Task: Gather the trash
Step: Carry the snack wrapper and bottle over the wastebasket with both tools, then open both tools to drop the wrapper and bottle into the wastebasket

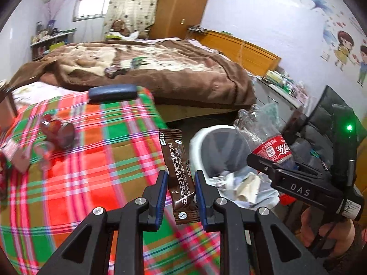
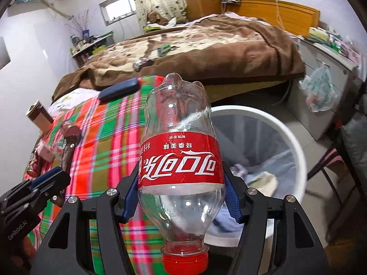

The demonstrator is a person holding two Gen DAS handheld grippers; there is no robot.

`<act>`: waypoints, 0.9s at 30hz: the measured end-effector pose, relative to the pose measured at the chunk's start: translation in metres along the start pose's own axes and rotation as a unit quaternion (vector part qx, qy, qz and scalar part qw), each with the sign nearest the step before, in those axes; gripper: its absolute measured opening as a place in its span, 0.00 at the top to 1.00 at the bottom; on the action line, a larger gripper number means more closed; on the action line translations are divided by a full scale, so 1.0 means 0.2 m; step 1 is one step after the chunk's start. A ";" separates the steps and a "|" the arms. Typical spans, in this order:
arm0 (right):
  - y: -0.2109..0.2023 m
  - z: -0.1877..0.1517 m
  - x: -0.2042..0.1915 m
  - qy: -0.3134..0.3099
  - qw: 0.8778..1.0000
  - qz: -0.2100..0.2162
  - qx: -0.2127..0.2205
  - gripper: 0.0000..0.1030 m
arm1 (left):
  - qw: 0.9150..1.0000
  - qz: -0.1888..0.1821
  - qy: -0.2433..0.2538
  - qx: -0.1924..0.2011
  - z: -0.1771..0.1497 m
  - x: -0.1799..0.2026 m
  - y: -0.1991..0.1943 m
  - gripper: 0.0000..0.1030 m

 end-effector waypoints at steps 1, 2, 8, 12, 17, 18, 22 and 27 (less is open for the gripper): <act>0.00 0.00 0.03 0.004 1.000 -0.005 0.000 0.38 | 1.000 -0.007 0.005 -0.001 0.01 0.04 0.02 0.76; 0.00 0.01 0.06 0.007 1.000 -0.008 -0.001 0.38 | 1.000 -0.011 0.009 -0.002 0.02 0.08 0.04 0.76; 0.01 0.00 0.23 0.021 0.999 -0.035 -0.010 0.38 | 0.999 -0.037 0.030 -0.017 0.04 0.29 0.16 0.76; 0.03 0.00 0.33 0.027 0.998 -0.046 -0.024 0.38 | 0.998 -0.047 0.040 -0.029 0.04 0.38 0.24 0.76; 0.08 -0.01 0.40 0.027 0.997 -0.055 -0.038 0.38 | 0.996 -0.054 0.052 -0.046 0.03 0.47 0.34 0.76; 0.10 -0.01 0.41 0.026 0.997 -0.057 -0.041 0.38 | 0.996 -0.055 0.052 -0.050 0.02 0.48 0.36 0.76; 0.15 -0.01 0.45 0.025 0.997 -0.057 -0.051 0.38 | 0.995 -0.062 0.055 -0.057 0.03 0.52 0.43 0.76; 0.14 0.01 0.45 0.018 0.998 -0.050 -0.036 0.38 | 0.994 -0.074 0.044 -0.069 0.02 0.52 0.49 0.75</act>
Point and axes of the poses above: each gripper's, at about its wrist camera, not at the fingertips, and y roughly the way its jaws point, x to its right, z to its top, the point moved 8 cm from there along y, roughly the way its jaws point, and after that the axes turned 8 degrees about y, right-handed, at the moved point
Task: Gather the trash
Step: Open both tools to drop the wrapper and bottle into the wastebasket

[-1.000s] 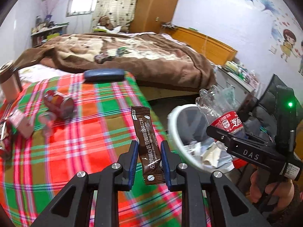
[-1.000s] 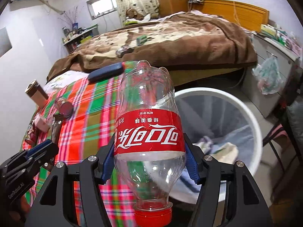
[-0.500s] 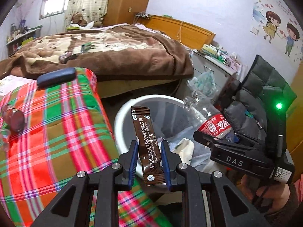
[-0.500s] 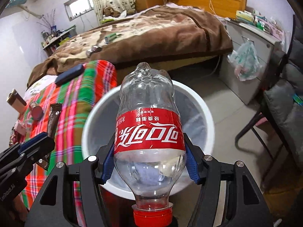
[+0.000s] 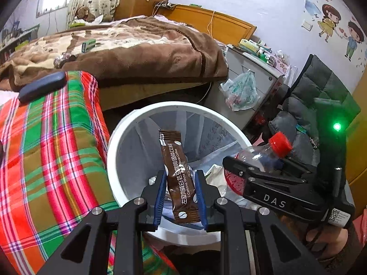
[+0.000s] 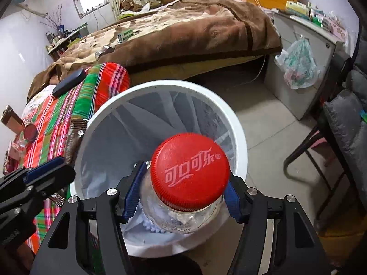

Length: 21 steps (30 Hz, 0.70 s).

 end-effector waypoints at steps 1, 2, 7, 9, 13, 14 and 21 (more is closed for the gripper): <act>0.00 0.01 0.00 -0.003 1.000 -0.003 0.003 0.38 | 1.000 -0.002 -0.004 -0.002 0.00 -0.01 0.01 0.70; 0.00 0.01 0.00 -0.005 1.000 -0.003 0.004 0.38 | 1.000 0.000 -0.007 -0.003 0.00 -0.01 0.01 0.65; -0.04 0.04 -0.01 0.002 0.999 0.020 0.031 0.38 | 1.000 0.011 -0.006 0.005 0.00 -0.03 -0.01 0.49; -0.05 0.05 -0.02 0.007 0.999 0.027 0.041 0.37 | 1.000 0.014 -0.010 0.006 0.00 -0.04 -0.02 0.49; -0.06 0.06 -0.04 0.010 0.999 0.027 0.045 0.37 | 1.000 0.017 -0.017 0.012 -0.02 -0.07 -0.07 0.49; -0.07 0.06 -0.05 0.011 0.998 0.028 0.047 0.37 | 1.000 0.018 -0.019 0.014 -0.02 -0.08 -0.09 0.49; -0.20 0.08 -0.09 0.026 0.994 0.064 0.089 0.37 | 0.999 0.027 -0.028 0.030 -0.05 -0.13 -0.21 0.49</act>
Point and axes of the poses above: each gripper's, at about its wrist camera, not at the fingertips, and y roughly the way its jaws point, x to its right, z to its top, the point moved 8 cm from there along y, roughly the way its jaws point, and after that the axes turned 8 degrees about y, right-handed, at the moved point
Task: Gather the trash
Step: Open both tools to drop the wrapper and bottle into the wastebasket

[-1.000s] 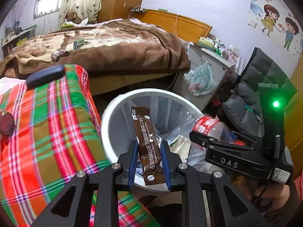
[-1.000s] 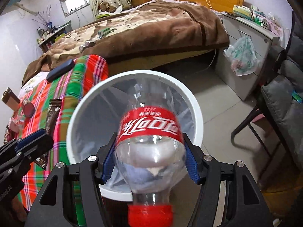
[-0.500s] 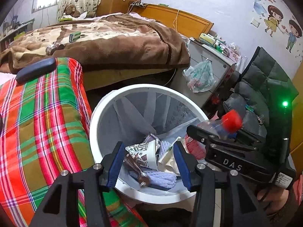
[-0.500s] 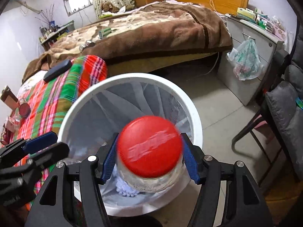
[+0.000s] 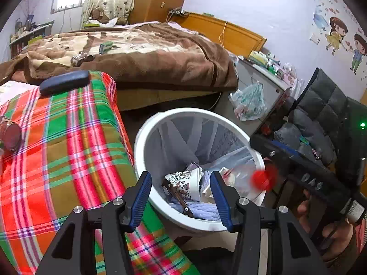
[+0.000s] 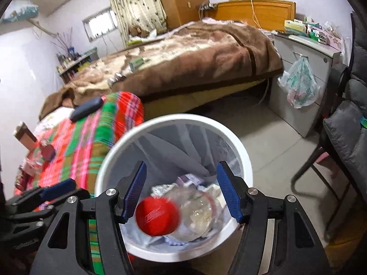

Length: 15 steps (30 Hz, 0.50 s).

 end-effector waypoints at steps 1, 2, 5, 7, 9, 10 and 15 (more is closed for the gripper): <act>-0.02 0.01 -0.01 0.003 1.000 0.008 0.008 0.37 | 1.000 0.002 -0.001 0.004 0.00 -0.01 -0.02 0.49; -0.05 0.03 -0.03 0.006 1.000 0.017 0.016 0.37 | 1.000 0.004 -0.003 0.009 0.00 -0.02 -0.05 0.49; -0.08 0.05 -0.07 0.008 0.999 0.028 0.029 0.37 | 1.000 0.007 -0.008 0.020 0.00 -0.05 -0.11 0.49; -0.07 0.03 -0.10 0.002 0.999 0.032 0.028 0.37 | 1.000 0.009 -0.010 0.023 0.00 -0.07 -0.14 0.49; -0.05 0.01 -0.12 -0.002 0.999 0.029 0.021 0.37 | 0.999 0.015 -0.013 0.025 -0.02 -0.10 -0.17 0.49; -0.05 -0.01 -0.13 -0.004 0.999 0.030 0.018 0.37 | 0.999 0.016 -0.015 0.025 -0.02 -0.11 -0.17 0.49; -0.03 -0.06 -0.17 -0.008 0.999 0.033 0.005 0.37 | 0.999 0.030 -0.023 0.035 -0.06 -0.18 -0.25 0.49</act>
Point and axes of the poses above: each gripper's, at about its wrist camera, not at the fingertips, and y roughly the way its jaws point, x to its right, z to its top, the point moved 8 cm from there along y, roughly the way its jaws point, and after that the axes turned 8 degrees about y, right-handed, at the moved point
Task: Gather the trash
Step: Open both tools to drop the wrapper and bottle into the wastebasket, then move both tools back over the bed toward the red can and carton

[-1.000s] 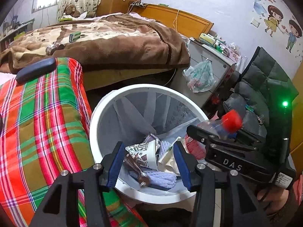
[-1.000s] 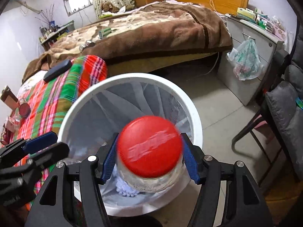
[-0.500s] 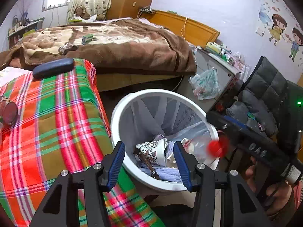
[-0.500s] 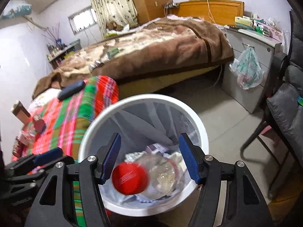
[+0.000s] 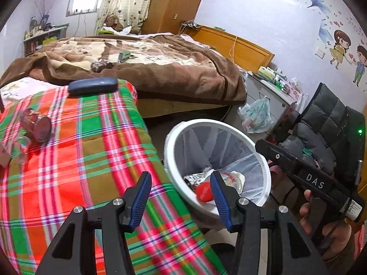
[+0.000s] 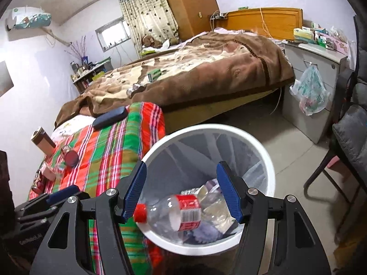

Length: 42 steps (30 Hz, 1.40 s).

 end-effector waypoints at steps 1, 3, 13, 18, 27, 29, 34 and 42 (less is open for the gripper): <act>0.00 -0.01 -0.01 -0.002 1.000 0.002 -0.001 0.37 | 1.000 0.006 0.000 0.003 -0.01 -0.02 -0.02 0.49; 0.00 -0.03 -0.04 -0.006 1.000 0.002 -0.002 0.37 | 1.000 0.014 -0.005 0.007 -0.02 -0.05 -0.05 0.49; -0.01 -0.09 -0.22 -0.033 0.999 0.025 -0.005 0.37 | 0.998 0.045 -0.035 0.024 -0.12 -0.26 -0.24 0.49; 0.00 -0.14 -0.31 -0.045 0.998 0.037 -0.011 0.37 | 0.996 0.065 -0.047 0.031 -0.17 -0.37 -0.33 0.49; 0.04 -0.21 -0.56 -0.080 0.994 0.066 -0.021 0.37 | 0.990 0.103 -0.080 0.049 -0.25 -0.63 -0.52 0.49; 0.05 -0.22 -0.60 -0.084 0.993 0.074 -0.025 0.37 | 0.988 0.112 -0.090 0.052 -0.26 -0.70 -0.55 0.49; 0.09 -0.27 -0.73 -0.103 0.990 0.086 -0.036 0.37 | 0.982 0.140 -0.112 0.060 -0.32 -0.87 -0.64 0.49; 0.15 -0.31 -0.89 -0.127 0.985 0.102 -0.051 0.37 | 0.970 0.183 -0.146 0.063 -0.38 -1.15 -0.75 0.49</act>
Point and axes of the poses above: each gripper's, at about its wrist camera, not at the fingertips, and y roughly the way its jaws point, x to its right, z to its top, the point moved 8 cm from there along y, roughly the way its jaws point, and after that the axes turned 8 degrees about y, right-handed, at the moved point
